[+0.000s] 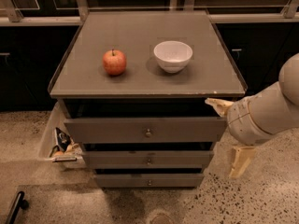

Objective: Open top drawer

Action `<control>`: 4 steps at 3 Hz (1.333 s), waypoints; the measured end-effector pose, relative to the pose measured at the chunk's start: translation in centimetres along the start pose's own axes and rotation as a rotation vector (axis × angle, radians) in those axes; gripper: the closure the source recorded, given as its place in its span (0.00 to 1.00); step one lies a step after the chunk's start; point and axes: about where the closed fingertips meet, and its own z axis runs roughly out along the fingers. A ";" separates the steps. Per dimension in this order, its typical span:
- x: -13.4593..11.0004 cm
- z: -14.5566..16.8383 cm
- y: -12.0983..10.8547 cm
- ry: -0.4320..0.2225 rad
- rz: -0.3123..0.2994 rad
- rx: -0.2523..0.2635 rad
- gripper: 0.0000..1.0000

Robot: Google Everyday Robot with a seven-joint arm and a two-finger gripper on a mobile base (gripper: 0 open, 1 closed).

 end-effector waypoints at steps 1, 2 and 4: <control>0.0 0.0 0.0 0.000 0.000 0.000 0.00; 0.7 2.1 -0.3 -0.048 0.048 -0.019 0.00; 4.8 9.0 -2.3 -0.053 0.068 -0.034 0.00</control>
Offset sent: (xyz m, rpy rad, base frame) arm 0.0287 0.0008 -0.0529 0.1491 0.1008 -0.0595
